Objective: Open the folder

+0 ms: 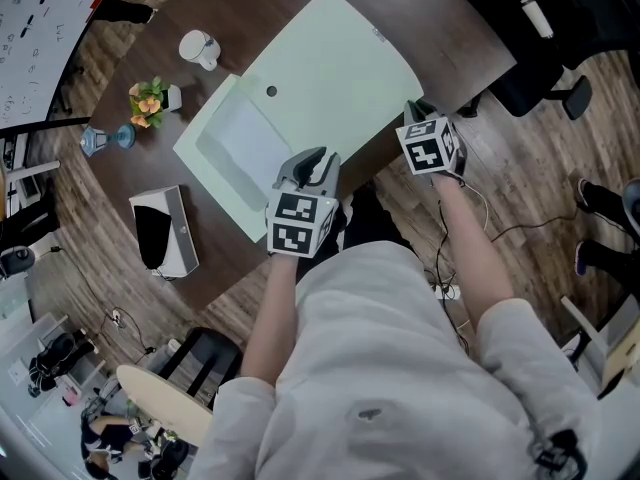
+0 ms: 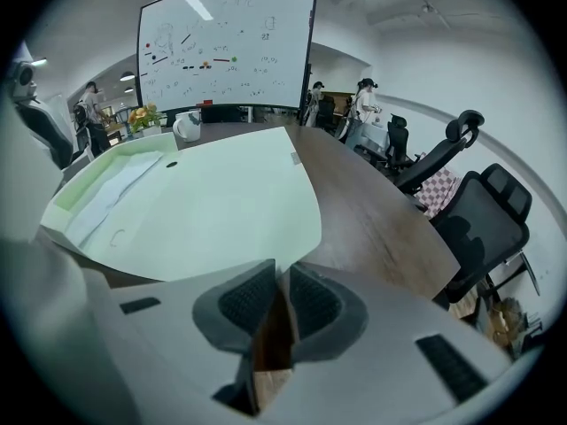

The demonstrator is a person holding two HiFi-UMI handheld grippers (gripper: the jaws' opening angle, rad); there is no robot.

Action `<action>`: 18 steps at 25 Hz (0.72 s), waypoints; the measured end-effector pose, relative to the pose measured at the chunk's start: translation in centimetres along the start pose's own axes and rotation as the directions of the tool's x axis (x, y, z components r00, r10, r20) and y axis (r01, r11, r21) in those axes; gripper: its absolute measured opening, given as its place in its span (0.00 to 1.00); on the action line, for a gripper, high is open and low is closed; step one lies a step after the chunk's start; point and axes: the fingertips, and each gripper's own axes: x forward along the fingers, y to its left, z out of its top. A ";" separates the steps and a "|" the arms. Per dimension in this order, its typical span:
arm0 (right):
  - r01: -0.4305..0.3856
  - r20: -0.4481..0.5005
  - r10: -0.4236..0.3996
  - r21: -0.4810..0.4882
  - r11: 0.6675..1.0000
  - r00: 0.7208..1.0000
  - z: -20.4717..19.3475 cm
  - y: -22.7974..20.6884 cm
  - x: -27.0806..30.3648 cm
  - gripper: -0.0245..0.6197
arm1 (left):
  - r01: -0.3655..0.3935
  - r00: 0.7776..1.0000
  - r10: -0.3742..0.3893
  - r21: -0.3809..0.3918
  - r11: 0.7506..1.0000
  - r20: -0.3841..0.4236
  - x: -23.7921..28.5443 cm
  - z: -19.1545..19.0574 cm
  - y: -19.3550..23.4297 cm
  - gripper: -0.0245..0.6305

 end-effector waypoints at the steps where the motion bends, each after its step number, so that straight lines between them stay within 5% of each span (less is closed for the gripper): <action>1: 0.003 -0.005 -0.003 -0.001 1.000 1.000 -0.1 -0.1 0.0 0.13 | -0.001 1.000 0.001 0.000 1.000 0.001 0.0 0.0 0.0 0.15; 18: 0.010 -0.035 -0.008 0.055 0.998 0.999 -0.4 -0.7 0.7 0.19 | -0.021 1.000 0.021 -0.011 1.000 0.017 -0.5 0.1 0.4 0.15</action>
